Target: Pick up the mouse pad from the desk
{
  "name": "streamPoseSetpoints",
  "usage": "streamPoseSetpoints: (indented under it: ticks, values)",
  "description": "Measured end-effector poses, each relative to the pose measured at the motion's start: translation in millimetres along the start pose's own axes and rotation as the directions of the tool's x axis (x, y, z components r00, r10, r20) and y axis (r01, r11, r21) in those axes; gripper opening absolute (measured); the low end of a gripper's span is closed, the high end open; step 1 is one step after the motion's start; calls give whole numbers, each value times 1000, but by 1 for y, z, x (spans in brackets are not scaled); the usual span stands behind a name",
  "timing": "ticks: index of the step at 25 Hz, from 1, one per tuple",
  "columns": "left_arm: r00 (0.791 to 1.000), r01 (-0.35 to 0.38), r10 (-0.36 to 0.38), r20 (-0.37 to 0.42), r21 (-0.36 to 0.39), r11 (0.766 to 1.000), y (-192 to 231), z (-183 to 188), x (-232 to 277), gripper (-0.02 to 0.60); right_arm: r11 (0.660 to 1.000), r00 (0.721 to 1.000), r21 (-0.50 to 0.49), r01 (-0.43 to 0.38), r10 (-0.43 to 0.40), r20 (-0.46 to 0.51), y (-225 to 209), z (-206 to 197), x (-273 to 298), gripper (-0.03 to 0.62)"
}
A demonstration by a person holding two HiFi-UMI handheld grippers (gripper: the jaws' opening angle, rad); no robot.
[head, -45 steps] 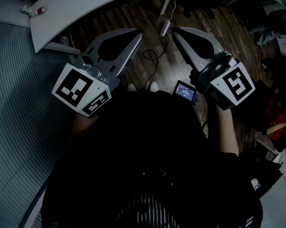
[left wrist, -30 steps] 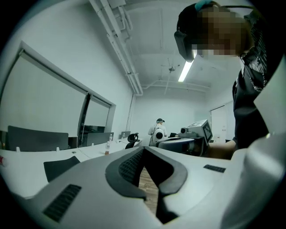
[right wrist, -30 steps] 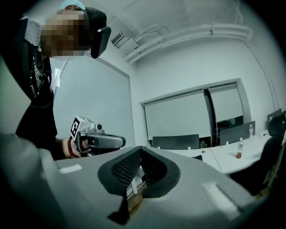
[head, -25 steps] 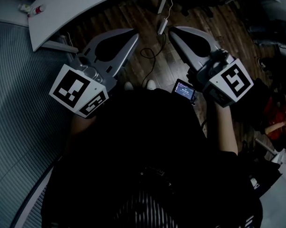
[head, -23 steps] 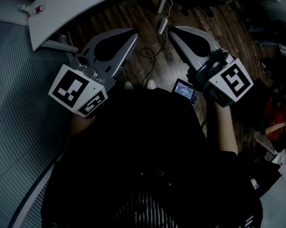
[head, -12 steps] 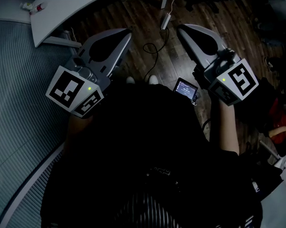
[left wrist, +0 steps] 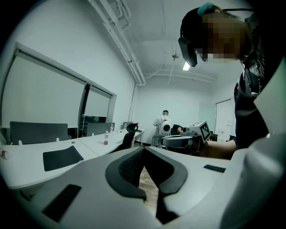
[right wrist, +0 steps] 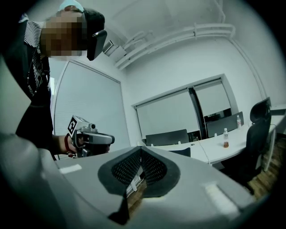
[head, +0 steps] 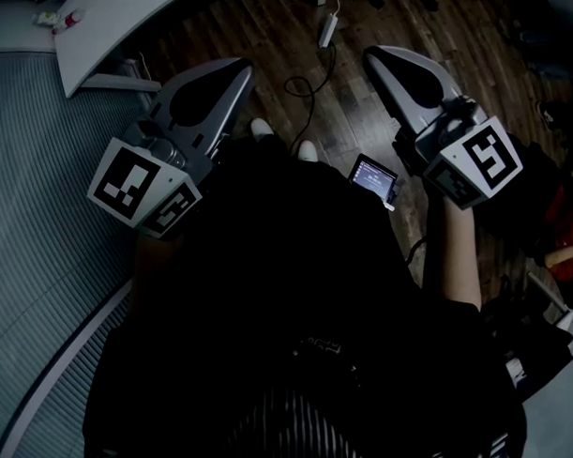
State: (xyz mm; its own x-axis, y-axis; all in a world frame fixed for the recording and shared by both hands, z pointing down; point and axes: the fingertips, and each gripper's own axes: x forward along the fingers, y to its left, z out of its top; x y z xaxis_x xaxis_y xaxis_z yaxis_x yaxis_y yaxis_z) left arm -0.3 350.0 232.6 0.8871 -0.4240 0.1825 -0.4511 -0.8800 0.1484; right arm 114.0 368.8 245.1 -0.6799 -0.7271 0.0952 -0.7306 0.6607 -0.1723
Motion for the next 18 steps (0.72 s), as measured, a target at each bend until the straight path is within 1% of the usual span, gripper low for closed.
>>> streamPoseSetpoints:
  ticks: [4,7,9,13,18]
  values:
    - [1000,25,-25,-13,2,1000,0,0,8,8,1000,1000,-4,8,-8,5,-3,4,3,5]
    - [999,40,-40,2,-9,999,5,3,17,8,1000,1000,-8,19,-19,-5,-6,6,6,5]
    - [998,56,-56,9,-11,998,15,4,26,8,1000,999,-10,30,-30,-19,-14,5,13,5]
    - [998,65,-65,20,-22,998,53,4,41,8,999,998,-15,44,-45,-40,-37,4,43,5]
    - [998,60,-60,22,-15,998,58,11,31,8,999,999,-37,31,-32,-34,-32,19,51,5]
